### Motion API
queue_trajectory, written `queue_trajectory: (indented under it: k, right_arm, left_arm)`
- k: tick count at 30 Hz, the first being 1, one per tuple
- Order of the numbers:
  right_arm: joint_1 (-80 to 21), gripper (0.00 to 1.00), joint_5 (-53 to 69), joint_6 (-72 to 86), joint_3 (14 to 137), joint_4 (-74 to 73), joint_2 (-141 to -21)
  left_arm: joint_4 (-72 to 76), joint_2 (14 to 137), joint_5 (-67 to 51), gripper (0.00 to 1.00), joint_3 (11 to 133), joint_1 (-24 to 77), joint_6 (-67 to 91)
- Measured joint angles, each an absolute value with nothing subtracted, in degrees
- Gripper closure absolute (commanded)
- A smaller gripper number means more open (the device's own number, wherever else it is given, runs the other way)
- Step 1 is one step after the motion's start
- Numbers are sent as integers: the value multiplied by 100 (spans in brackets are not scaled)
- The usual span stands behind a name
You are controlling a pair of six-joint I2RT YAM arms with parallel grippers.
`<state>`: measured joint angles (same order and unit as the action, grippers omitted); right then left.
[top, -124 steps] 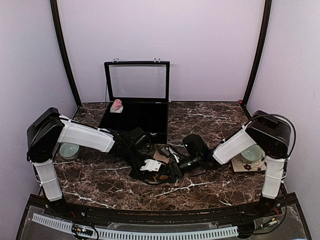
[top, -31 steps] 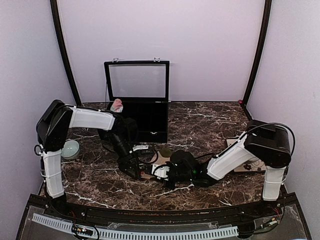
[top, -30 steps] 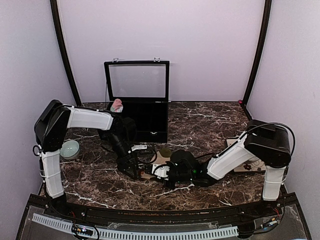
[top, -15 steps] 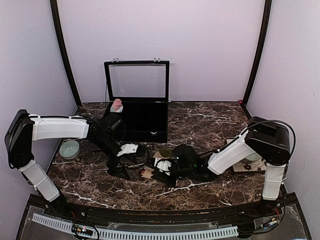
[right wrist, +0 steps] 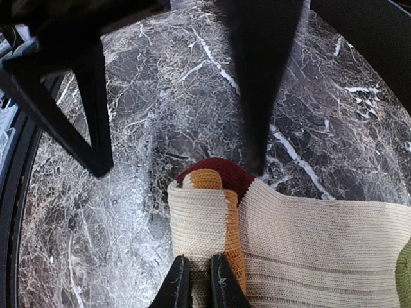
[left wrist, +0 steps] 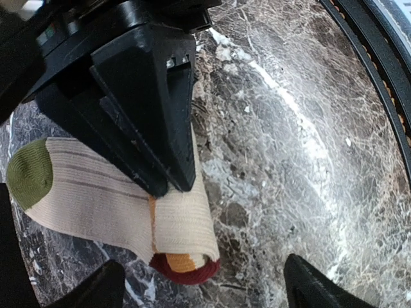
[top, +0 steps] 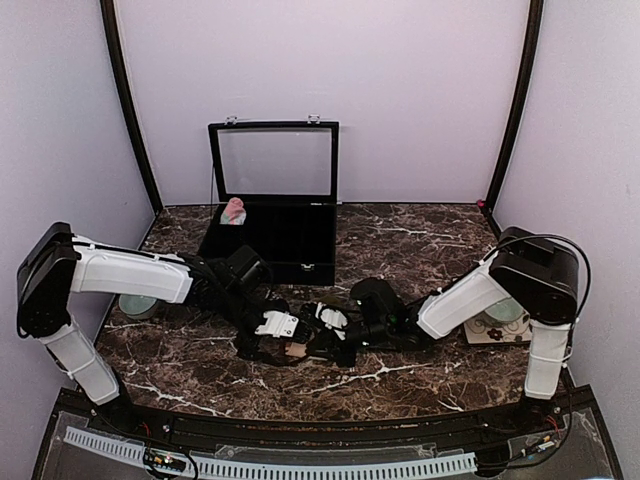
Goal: Roll the socks
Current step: Roll the sock at the center of the board.
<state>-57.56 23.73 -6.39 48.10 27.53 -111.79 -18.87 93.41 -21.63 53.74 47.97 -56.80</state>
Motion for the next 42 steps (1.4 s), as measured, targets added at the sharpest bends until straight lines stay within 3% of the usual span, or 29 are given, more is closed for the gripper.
queue_trajectory:
  k: [5,15,21,30,32,39,40,41,42]
  right_arm:
    - [-5677,90,2558,-425,4884,2672,-11225]
    - [-5559,92,2917,-187,5046,2512,-11334]
    - [-5518,91,3035,-78,5061,2506,-11358]
    - [-5507,76,2891,309,4539,2757,-11010]
    - [-5511,68,2670,425,4191,2902,-10766]
    - [-5540,62,1715,637,3000,3015,-9771]
    - [-5540,49,1544,639,2886,2978,-9623]
    - [-5540,7,1420,639,2805,2956,-9518]
    - [-5540,1,1243,657,2707,2947,-9382]
  left_arm:
    - [-1747,9642,-2040,40,5419,5030,-5782]
    - [-1603,9929,-1809,48,5564,5155,-5833]
    - [-1490,10114,-1597,65,5645,5203,-5878]
    - [-2088,10621,-1979,77,6348,5203,-5795]
    - [-2255,10794,-2182,78,6530,5205,-5767]
    - [-2954,11349,-2825,79,7223,5183,-5655]
    - [-3103,11439,-2917,79,7352,5166,-5634]
    - [-3251,11531,-3006,79,7478,5153,-5618]
    - [-3389,11616,-3100,79,7594,5142,-5603]
